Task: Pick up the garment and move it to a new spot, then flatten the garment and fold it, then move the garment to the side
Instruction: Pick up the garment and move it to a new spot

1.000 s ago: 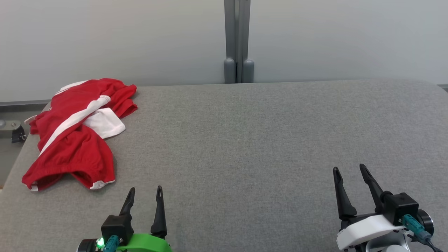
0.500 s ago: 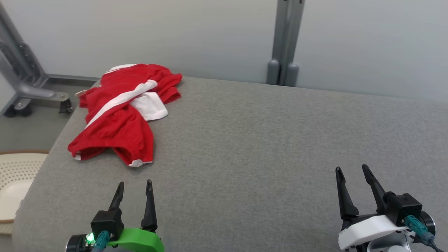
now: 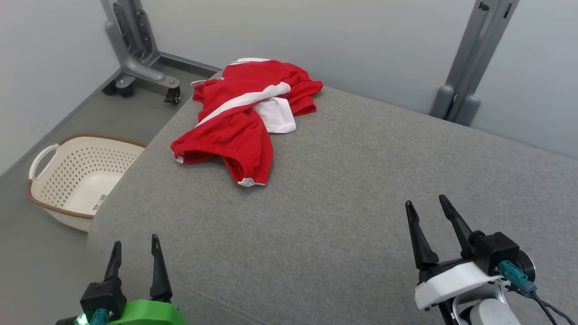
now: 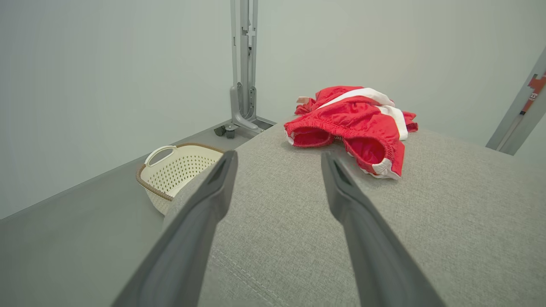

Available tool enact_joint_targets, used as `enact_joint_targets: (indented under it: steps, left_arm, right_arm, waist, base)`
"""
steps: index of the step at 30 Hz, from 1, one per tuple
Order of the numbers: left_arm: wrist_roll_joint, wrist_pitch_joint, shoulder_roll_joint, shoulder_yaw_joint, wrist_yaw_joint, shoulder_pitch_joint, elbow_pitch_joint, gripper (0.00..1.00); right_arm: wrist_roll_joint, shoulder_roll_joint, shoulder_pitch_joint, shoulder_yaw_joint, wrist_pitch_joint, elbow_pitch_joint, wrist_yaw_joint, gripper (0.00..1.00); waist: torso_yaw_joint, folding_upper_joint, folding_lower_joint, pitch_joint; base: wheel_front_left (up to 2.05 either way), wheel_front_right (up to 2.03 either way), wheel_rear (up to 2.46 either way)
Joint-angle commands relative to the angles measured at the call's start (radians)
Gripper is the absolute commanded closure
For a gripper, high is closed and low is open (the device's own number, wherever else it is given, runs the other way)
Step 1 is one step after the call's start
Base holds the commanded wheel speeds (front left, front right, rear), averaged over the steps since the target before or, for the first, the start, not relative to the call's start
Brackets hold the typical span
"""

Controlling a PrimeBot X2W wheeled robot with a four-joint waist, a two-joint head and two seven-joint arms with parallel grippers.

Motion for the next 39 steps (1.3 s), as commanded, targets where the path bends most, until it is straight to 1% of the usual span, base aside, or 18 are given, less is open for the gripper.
enact_joint_targets:
  steps: [1,8,12,16,17,18,21,25,32,39]
  left_arm:
    - [-0.010,-0.001,0.000,0.006,0.006,0.012,-0.008,0.00]
    - [-0.009,-0.001,-0.004,0.011,0.007,0.024,-0.018,0.00]
    - [-0.003,-0.001,-0.005,0.004,-0.002,0.025,-0.010,0.00]
    - [-0.002,-0.001,0.002,0.017,-0.014,-0.010,-0.001,0.00]
    - [0.017,-0.001,0.043,0.021,-0.038,-0.078,0.018,0.00]
    - [0.019,-0.001,0.059,0.024,-0.045,-0.105,0.022,0.00]
    - [0.025,0.000,0.088,0.029,-0.055,-0.194,0.033,0.00]
    - [0.044,0.037,0.136,0.016,-0.079,-0.339,0.072,0.00]
    - [0.073,0.140,0.223,-0.024,-0.137,-0.605,0.239,0.00]
    - [0.043,0.244,0.242,-0.072,-0.183,-0.792,0.434,0.00]
  right_arm:
    - [-0.003,-0.005,-0.016,0.005,-0.004,0.005,-0.001,0.00]
    - [-0.008,-0.004,-0.023,0.007,-0.004,0.013,-0.001,0.00]
    - [-0.007,-0.005,-0.011,-0.005,-0.004,0.010,-0.001,0.00]
    - [-0.008,-0.005,0.010,-0.029,-0.004,0.003,-0.001,0.00]
    - [-0.016,-0.004,0.028,-0.056,-0.004,-0.007,-0.001,0.00]
    - [-0.021,-0.004,0.028,-0.058,-0.004,-0.011,-0.001,0.00]
    - [-0.040,-0.005,0.007,-0.066,-0.004,-0.022,-0.001,0.00]
    - [-0.071,-0.005,-0.024,-0.068,-0.004,-0.034,-0.001,0.00]
    - [-0.128,-0.005,-0.092,-0.056,-0.004,-0.048,-0.001,0.00]
    - [-0.161,-0.004,-0.149,-0.045,-0.004,-0.058,-0.001,0.00]
  waist:
    - [0.033,0.0000,0.0000,0.029]
    - [0.036,0.0000,0.0000,0.034]
    - [0.034,0.0000,0.0000,0.031]
    - [0.035,0.0000,0.0000,0.030]
    - [0.038,0.0000,0.0000,0.037]
    - [0.030,0.0000,0.0000,0.047]
    - [0.003,0.0000,0.0000,0.087]
    - [-0.040,0.0000,0.0000,0.150]
    - [-0.137,0.0000,0.0000,0.266]
    - [-0.228,0.0000,0.0000,0.366]
  base:
    - [0.00,0.00,0.00]
    - [0.00,0.00,0.00]
    - [0.00,0.00,0.00]
    - [0.00,0.00,0.00]
    - [0.00,0.00,0.00]
    - [0.00,0.00,0.00]
    - [0.00,0.00,0.00]
    - [0.00,0.00,0.00]
    - [0.00,0.00,0.00]
    - [0.00,0.00,0.00]
